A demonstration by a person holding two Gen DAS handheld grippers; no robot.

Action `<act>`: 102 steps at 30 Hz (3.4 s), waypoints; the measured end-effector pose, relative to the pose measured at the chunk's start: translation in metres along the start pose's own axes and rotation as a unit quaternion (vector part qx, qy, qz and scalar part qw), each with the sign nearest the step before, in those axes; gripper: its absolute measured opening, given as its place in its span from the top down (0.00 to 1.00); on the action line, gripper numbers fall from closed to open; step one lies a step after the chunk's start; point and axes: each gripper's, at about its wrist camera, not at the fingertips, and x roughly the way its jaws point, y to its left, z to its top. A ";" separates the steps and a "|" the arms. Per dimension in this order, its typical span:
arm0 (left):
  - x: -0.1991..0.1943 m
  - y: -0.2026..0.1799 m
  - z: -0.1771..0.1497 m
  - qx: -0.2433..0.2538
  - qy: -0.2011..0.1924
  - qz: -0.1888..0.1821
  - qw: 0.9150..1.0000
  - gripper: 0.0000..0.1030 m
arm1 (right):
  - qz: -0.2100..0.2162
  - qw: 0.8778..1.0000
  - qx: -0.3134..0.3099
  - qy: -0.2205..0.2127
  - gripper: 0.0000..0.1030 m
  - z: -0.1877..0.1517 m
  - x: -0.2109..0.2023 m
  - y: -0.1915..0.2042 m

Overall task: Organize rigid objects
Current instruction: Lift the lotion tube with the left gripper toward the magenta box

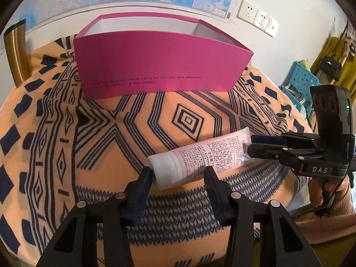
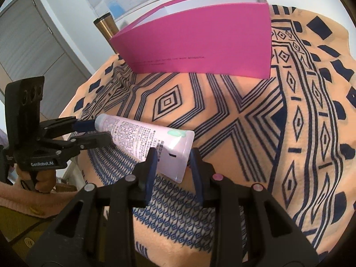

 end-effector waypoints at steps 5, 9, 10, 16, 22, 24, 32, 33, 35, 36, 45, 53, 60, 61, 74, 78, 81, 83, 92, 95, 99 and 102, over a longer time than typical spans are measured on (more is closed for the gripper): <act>0.000 -0.002 0.007 0.005 -0.008 0.009 1.000 0.53 | -0.009 1.000 0.004 -0.008 0.68 0.006 0.000 -0.001; -0.004 -0.002 0.013 0.006 -0.018 0.009 1.000 0.53 | -0.010 1.000 0.006 -0.015 0.68 0.009 -0.001 -0.001; -0.004 -0.002 0.014 0.005 -0.021 0.009 1.000 0.53 | -0.010 1.000 0.005 -0.017 0.68 0.010 -0.002 -0.001; -0.007 -0.004 0.021 0.010 -0.031 0.010 0.999 0.53 | -0.014 1.000 0.003 -0.025 0.68 0.013 -0.006 0.000; -0.008 -0.005 0.023 0.011 -0.036 0.011 0.999 0.53 | -0.016 0.999 0.004 -0.029 0.68 0.015 -0.007 0.000; -0.009 -0.005 0.024 0.009 -0.037 0.012 0.999 0.53 | -0.017 0.999 0.003 -0.030 0.68 0.015 -0.008 0.001; -0.012 -0.007 0.026 0.010 -0.044 0.011 0.999 0.53 | -0.019 0.999 -0.002 -0.039 0.68 0.017 -0.010 0.002; -0.012 -0.007 0.027 0.011 -0.045 0.012 0.999 0.53 | -0.019 0.999 -0.003 -0.040 0.67 0.017 -0.011 0.003; -0.013 -0.008 0.028 0.011 -0.048 0.011 0.999 0.53 | -0.021 0.999 -0.005 -0.042 0.68 0.018 -0.011 0.003; -0.014 -0.008 0.028 0.011 -0.049 0.011 0.999 0.53 | -0.022 0.999 -0.006 -0.043 0.67 0.018 -0.011 0.004; -0.017 -0.008 0.031 0.008 -0.055 0.009 0.998 0.53 | -0.025 0.998 -0.011 -0.052 0.67 0.021 -0.014 0.005; -0.021 -0.009 0.033 0.008 -0.062 0.006 0.998 0.53 | -0.027 0.998 -0.015 -0.060 0.67 0.022 -0.017 0.007; -0.024 -0.012 0.038 0.010 -0.068 0.006 0.998 0.53 | -0.030 0.997 -0.020 -0.069 0.67 0.024 -0.020 0.009; -0.024 -0.013 0.039 0.011 -0.069 0.006 0.998 0.53 | -0.031 0.997 -0.021 -0.071 0.67 0.025 -0.021 0.009; -0.027 -0.017 0.046 0.018 -0.079 0.008 0.997 0.53 | -0.036 0.996 -0.025 -0.082 0.67 0.029 -0.026 0.008; -0.028 -0.018 0.048 0.020 -0.082 0.009 0.996 0.53 | -0.037 0.995 -0.026 -0.085 0.67 0.030 -0.027 0.007; -0.028 -0.018 0.049 0.021 -0.084 0.009 0.996 0.53 | -0.037 0.995 -0.027 -0.089 0.67 0.032 -0.027 0.006; -0.028 -0.018 0.050 0.020 -0.084 0.009 0.996 0.53 | -0.037 0.995 -0.028 -0.091 0.67 0.032 -0.027 0.007; -0.029 -0.018 0.056 0.025 -0.090 0.011 0.996 0.53 | -0.039 0.994 -0.030 -0.099 0.67 0.037 -0.030 0.007; -0.030 -0.018 0.057 0.025 -0.093 0.012 0.995 0.53 | -0.040 0.994 -0.032 -0.100 0.67 0.040 -0.031 0.007; -0.031 -0.018 0.058 0.026 -0.095 0.012 0.995 0.53 | -0.039 0.993 -0.033 -0.103 0.67 0.043 -0.033 0.007; -0.031 -0.019 0.059 0.027 -0.096 0.012 0.995 0.53 | -0.040 0.993 -0.035 -0.105 0.66 0.045 -0.035 0.008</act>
